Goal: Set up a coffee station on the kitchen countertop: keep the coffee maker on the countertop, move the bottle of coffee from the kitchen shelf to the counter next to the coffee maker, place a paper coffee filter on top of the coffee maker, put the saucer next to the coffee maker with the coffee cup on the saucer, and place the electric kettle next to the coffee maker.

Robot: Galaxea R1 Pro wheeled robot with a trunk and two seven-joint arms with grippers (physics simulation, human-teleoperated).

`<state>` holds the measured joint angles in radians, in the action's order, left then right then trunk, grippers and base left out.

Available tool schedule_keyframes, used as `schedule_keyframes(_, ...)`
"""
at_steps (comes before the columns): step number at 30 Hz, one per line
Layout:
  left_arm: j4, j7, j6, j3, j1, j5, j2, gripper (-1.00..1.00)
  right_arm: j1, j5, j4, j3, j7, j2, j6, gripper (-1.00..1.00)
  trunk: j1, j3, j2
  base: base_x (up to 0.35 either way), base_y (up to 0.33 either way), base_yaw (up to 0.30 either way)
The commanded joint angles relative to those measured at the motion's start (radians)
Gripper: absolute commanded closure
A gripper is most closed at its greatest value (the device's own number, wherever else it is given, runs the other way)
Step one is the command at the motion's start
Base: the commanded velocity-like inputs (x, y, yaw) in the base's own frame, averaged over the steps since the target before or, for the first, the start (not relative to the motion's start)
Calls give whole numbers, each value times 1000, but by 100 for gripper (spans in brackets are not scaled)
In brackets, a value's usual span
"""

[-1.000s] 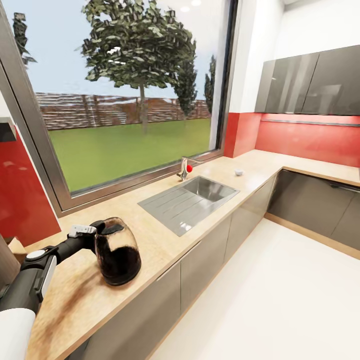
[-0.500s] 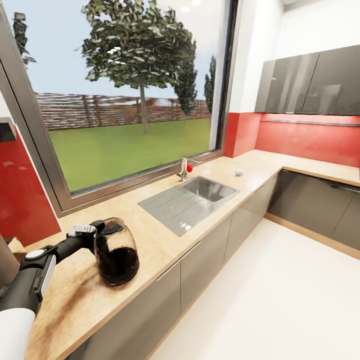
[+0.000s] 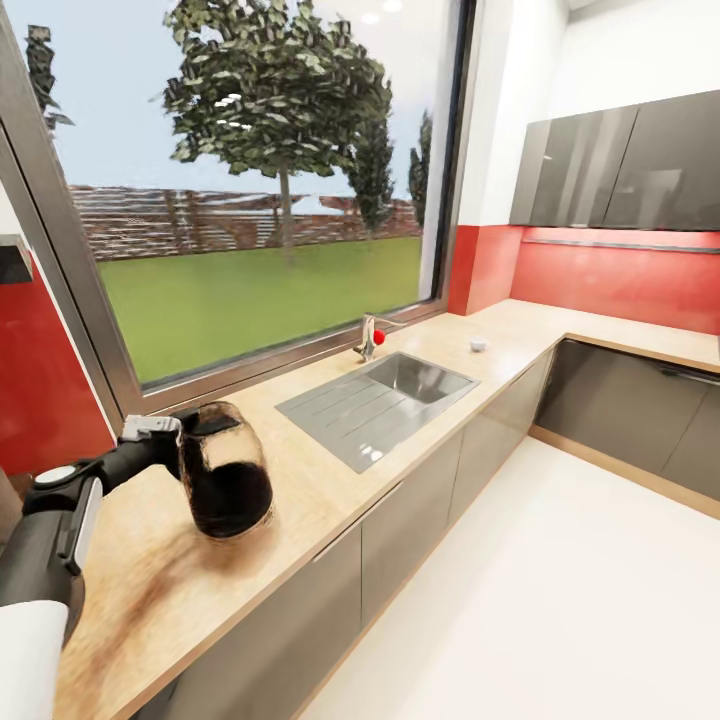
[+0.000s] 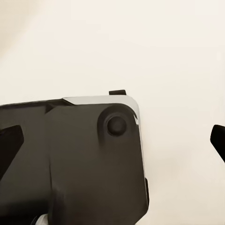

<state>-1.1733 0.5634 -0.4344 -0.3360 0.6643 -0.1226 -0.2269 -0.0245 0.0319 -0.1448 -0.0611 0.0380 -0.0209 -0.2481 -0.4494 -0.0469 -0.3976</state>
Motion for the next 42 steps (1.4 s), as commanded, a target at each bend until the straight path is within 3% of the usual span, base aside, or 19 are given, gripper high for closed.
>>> schedule_keyframes(1, -17, -16, -9, -2, 1, -4, 2, 100, -1, 3, 1, -5, -1, -1, -4, -100, -1, -2, -2, 0, 0, 0)
schedule_keyframes(5, -65, -150, -14, -1, 1, 4, 11, 100, -1, 5, -1, -7, -1, 2, -5, -100, -1, -2, -2, 0, 0, 0)
schedule_keyframes(12, -93, -296, -10, 0, -12, 5, 37, 100, -1, 7, -2, -9, 1, 1, -5, -100, -1, -2, -2, 0, 0, 158)
schedule_keyframes(14, -96, -306, -7, 1, -15, 5, 56, 100, -1, 7, -2, -9, 2, 1, -5, -100, -1, -2, -2, 0, 0, 271)
schedule_keyframes(18, -97, -309, -5, 2, -15, 4, 66, 100, -2, 7, -2, -9, 1, 1, -5, -100, -1, -2, -2, 0, -129, 146)
schedule_keyframes(24, -97, -313, -6, 29, -15, 4, 66, 100, -1, 7, -2, -9, 0, 1, -5, -100, -1, -2, -2, 52, -258, 10)
schedule_keyframes(30, -96, -314, -5, 28, -15, 3, 66, 100, -2, 6, -1, -8, 0, 1, -5, -100, -1, -2, -2, 87, -262, 36)
schedule_keyframes(42, -93, -315, -5, 29, -15, 4, 67, 100, -1, 6, -1, -8, 0, 1, -5, -100, -1, -2, -2, 2, -268, 259)
